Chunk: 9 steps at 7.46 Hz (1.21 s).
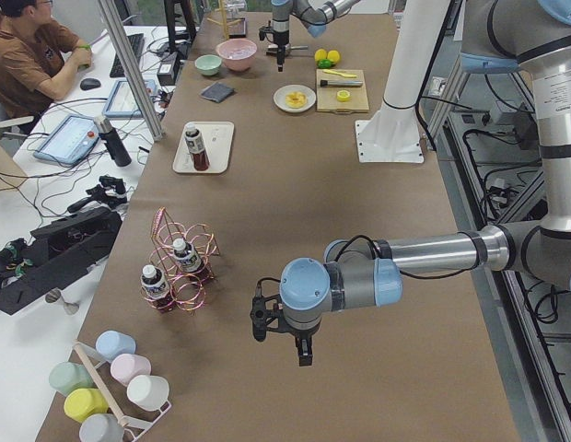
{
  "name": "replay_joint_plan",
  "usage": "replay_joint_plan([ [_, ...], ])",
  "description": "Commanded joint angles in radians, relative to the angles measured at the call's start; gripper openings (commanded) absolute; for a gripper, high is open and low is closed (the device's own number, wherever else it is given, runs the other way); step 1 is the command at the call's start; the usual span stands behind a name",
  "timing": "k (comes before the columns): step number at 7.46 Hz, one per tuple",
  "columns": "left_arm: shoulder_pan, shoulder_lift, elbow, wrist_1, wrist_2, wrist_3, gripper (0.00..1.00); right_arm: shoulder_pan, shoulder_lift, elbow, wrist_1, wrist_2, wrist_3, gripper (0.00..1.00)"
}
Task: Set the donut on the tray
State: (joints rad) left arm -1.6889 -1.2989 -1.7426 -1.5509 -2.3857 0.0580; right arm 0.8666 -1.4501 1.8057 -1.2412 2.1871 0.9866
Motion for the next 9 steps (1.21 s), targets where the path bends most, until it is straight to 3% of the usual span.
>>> replay_joint_plan([
  [1,0.000,0.001,0.003,0.000,0.000,0.000,0.98,-0.141,0.022,-0.006,0.049,-0.129,0.188,1.00],
  [2,0.001,0.001,0.003,0.000,0.000,-0.001,0.98,-0.152,0.022,-0.008,0.049,-0.132,0.193,0.98],
  [3,0.000,0.003,0.005,0.000,0.000,0.000,0.98,-0.175,0.020,-0.009,0.049,-0.144,0.195,0.85],
  [5,0.000,0.003,0.005,0.002,-0.001,-0.001,0.98,-0.190,0.020,-0.035,0.051,-0.145,0.193,0.74],
  [6,0.000,0.003,0.003,0.002,-0.001,0.000,0.98,-0.190,0.020,-0.037,0.051,-0.142,0.193,0.63],
  [7,0.000,0.004,0.003,0.002,-0.001,0.000,0.98,-0.190,0.017,-0.039,0.051,-0.142,0.192,0.46],
  [8,-0.002,0.004,0.003,0.003,-0.001,-0.001,0.98,-0.189,0.019,-0.034,0.051,-0.136,0.190,0.15],
  [9,0.000,0.004,0.005,0.003,-0.001,0.000,0.98,-0.190,0.023,-0.029,0.051,-0.132,0.190,0.00],
])
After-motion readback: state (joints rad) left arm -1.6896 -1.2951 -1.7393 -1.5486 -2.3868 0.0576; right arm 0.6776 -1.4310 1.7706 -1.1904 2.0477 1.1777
